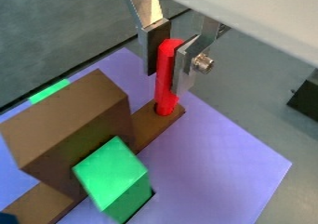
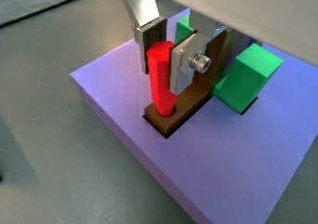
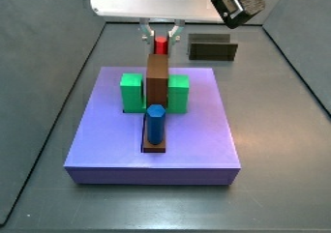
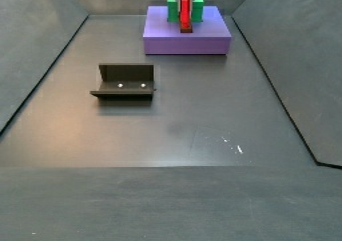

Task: Pick up the red object. Move up. Place the red object on the fixture. Regrasp the red object. Move to above the board. Insert the red object.
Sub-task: Insert the red object.

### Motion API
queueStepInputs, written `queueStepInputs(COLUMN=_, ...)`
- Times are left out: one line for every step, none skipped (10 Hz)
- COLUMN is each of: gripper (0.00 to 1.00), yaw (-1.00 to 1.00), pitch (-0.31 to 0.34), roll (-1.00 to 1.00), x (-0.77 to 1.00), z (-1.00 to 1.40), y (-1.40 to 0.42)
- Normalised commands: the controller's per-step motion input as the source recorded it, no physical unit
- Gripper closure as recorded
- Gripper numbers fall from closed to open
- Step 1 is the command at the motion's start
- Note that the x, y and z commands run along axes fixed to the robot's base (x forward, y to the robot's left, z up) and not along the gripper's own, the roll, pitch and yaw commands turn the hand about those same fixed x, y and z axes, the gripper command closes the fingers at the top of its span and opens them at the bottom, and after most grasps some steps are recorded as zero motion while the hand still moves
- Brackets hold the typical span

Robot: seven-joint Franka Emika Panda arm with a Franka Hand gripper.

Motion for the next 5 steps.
queueStepInputs(gripper=1.00, yaw=0.13, pitch=0.299, roll=0.24, x=0.22, z=0.20, y=-0.01)
queueStepInputs(gripper=1.00, yaw=0.10, pitch=0.324, roll=0.26, x=0.15, z=0.31, y=-0.10)
queueStepInputs(gripper=1.00, yaw=0.07, pitch=0.260, roll=0.32, x=0.11, z=0.12, y=-0.19)
queueStepInputs(gripper=1.00, yaw=0.12, pitch=0.131, roll=0.39, x=0.03, z=-0.01, y=-0.22)
queueStepInputs(gripper=1.00, yaw=0.15, pitch=0.051, roll=0.36, x=0.00, z=-0.12, y=-0.20)
